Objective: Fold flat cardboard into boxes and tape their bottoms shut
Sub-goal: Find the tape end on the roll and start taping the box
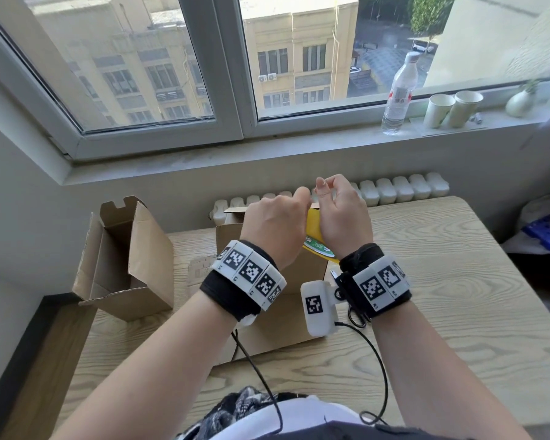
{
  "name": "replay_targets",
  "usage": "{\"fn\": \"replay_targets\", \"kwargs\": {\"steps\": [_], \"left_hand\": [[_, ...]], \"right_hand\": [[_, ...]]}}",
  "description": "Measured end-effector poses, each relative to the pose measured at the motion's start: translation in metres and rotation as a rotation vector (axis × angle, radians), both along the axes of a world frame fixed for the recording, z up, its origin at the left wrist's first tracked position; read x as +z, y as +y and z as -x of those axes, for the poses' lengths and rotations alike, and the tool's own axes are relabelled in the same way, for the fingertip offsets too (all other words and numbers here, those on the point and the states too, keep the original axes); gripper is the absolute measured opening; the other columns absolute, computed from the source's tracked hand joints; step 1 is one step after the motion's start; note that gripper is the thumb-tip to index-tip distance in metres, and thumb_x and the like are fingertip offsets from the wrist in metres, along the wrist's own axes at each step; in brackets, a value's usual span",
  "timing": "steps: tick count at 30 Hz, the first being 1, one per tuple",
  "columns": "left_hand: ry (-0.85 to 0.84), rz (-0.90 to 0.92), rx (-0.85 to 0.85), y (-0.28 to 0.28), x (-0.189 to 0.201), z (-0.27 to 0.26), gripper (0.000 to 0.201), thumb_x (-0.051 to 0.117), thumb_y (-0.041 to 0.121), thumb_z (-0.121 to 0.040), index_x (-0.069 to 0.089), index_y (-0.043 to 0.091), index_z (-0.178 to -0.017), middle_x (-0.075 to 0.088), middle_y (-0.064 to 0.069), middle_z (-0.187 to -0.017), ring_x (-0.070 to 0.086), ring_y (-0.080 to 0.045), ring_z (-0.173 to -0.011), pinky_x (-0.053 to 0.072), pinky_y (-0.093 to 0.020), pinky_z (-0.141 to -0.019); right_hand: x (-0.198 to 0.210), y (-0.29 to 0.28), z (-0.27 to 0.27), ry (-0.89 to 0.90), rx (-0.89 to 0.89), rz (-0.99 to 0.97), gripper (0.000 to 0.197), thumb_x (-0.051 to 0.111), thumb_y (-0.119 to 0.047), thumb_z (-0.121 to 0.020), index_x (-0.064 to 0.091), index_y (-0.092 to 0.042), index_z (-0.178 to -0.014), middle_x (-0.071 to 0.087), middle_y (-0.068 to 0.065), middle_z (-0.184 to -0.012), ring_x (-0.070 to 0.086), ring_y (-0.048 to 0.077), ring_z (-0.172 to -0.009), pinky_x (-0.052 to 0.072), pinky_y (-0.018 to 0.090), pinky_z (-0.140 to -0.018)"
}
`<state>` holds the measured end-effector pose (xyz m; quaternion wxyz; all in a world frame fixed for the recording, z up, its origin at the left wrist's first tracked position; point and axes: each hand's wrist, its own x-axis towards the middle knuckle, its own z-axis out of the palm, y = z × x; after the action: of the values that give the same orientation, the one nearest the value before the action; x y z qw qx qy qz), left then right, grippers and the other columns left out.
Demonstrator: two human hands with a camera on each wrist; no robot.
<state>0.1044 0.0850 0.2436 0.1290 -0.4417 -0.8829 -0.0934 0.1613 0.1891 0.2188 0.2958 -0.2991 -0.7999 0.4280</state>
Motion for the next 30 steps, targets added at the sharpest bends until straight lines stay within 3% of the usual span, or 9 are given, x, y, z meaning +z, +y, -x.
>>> {"fn": "replay_targets", "kwargs": {"steps": [3,5,9,12,16,22,25,28,30], "left_hand": [[0.041,0.075,-0.008,0.003,-0.002,-0.001,0.014,0.036,0.019,-0.104,0.03,0.021,-0.091,0.064,-0.003,-0.08,0.061,-0.032,-0.073,0.028,-0.034,-0.057],[0.013,0.06,-0.02,0.003,-0.003,0.0,0.015,0.031,0.022,-0.107,0.03,0.019,-0.092,0.058,-0.003,-0.077,0.055,-0.03,-0.07,0.029,-0.034,-0.058],[-0.282,-0.191,-0.107,-0.002,-0.009,0.012,0.024,0.037,0.026,-0.105,0.038,0.015,-0.083,0.048,-0.003,-0.067,0.043,-0.029,-0.062,0.028,-0.034,-0.061],[-0.48,-0.313,-0.16,-0.007,-0.011,0.02,0.033,0.045,0.021,-0.103,0.038,0.014,-0.071,0.041,0.004,-0.058,0.038,-0.017,-0.055,0.025,-0.034,-0.058],[-0.592,-0.38,-0.151,-0.01,-0.012,0.024,0.041,0.048,0.022,-0.103,0.035,0.021,-0.064,0.039,0.006,-0.056,0.033,-0.011,-0.053,0.029,-0.031,-0.054],[-0.668,-0.509,-0.087,-0.009,-0.007,0.022,0.04,0.055,0.021,-0.098,0.049,0.016,-0.059,0.043,0.0,-0.054,0.035,-0.011,-0.052,0.031,-0.028,-0.055],[-0.608,-0.436,-0.007,-0.005,-0.003,0.017,0.041,0.051,0.024,-0.099,0.043,0.012,-0.061,0.041,0.001,-0.055,0.04,-0.02,-0.058,0.03,-0.033,-0.057],[-0.281,-0.216,0.068,-0.003,-0.003,0.003,0.032,0.036,0.033,-0.104,0.036,0.019,-0.075,0.053,-0.005,-0.066,0.048,-0.036,-0.067,0.032,-0.035,-0.061],[-0.122,-0.153,0.016,-0.004,-0.005,-0.002,0.024,0.032,0.032,-0.106,0.034,0.021,-0.084,0.062,-0.009,-0.074,0.058,-0.036,-0.068,0.032,-0.034,-0.058]], "right_hand": [[-0.001,0.001,-0.001,-0.021,-0.037,0.012,0.029,0.041,-0.039,-0.104,0.056,-0.014,-0.098,0.05,-0.013,-0.071,0.05,0.019,-0.076,0.034,0.033,-0.065],[-0.003,0.001,-0.001,-0.009,-0.07,0.019,0.027,0.043,-0.036,-0.103,0.056,-0.014,-0.097,0.05,-0.012,-0.07,0.05,0.019,-0.073,0.032,0.032,-0.063],[-0.005,0.001,-0.002,0.053,-0.078,0.024,0.022,0.046,-0.032,-0.102,0.056,-0.017,-0.092,0.055,-0.008,-0.068,0.048,0.011,-0.061,0.033,0.032,-0.061],[-0.006,0.003,-0.001,0.094,-0.05,0.041,0.021,0.05,-0.033,-0.101,0.059,-0.016,-0.092,0.068,-0.001,-0.083,0.052,0.014,-0.065,0.045,0.037,-0.067],[-0.006,0.005,0.0,0.118,-0.03,0.052,0.02,0.052,-0.033,-0.1,0.06,-0.017,-0.092,0.069,0.0,-0.086,0.053,0.014,-0.063,0.05,0.041,-0.069],[-0.005,0.0,0.002,0.117,-0.038,-0.025,0.024,0.05,-0.032,-0.101,0.061,-0.013,-0.092,0.068,-0.001,-0.08,0.052,0.017,-0.061,0.047,0.041,-0.065],[-0.004,-0.001,0.003,0.073,-0.051,-0.049,0.024,0.047,-0.034,-0.102,0.059,-0.015,-0.092,0.055,-0.007,-0.064,0.048,0.018,-0.062,0.039,0.036,-0.061],[-0.004,0.0,0.003,0.018,-0.069,-0.074,0.024,0.045,-0.035,-0.102,0.057,-0.017,-0.092,0.049,-0.009,-0.062,0.05,0.02,-0.066,0.034,0.033,-0.061],[-0.004,0.002,0.002,-0.025,-0.071,-0.098,0.026,0.044,-0.036,-0.103,0.058,-0.016,-0.094,0.052,-0.009,-0.067,0.052,0.02,-0.072,0.036,0.033,-0.063]]}}
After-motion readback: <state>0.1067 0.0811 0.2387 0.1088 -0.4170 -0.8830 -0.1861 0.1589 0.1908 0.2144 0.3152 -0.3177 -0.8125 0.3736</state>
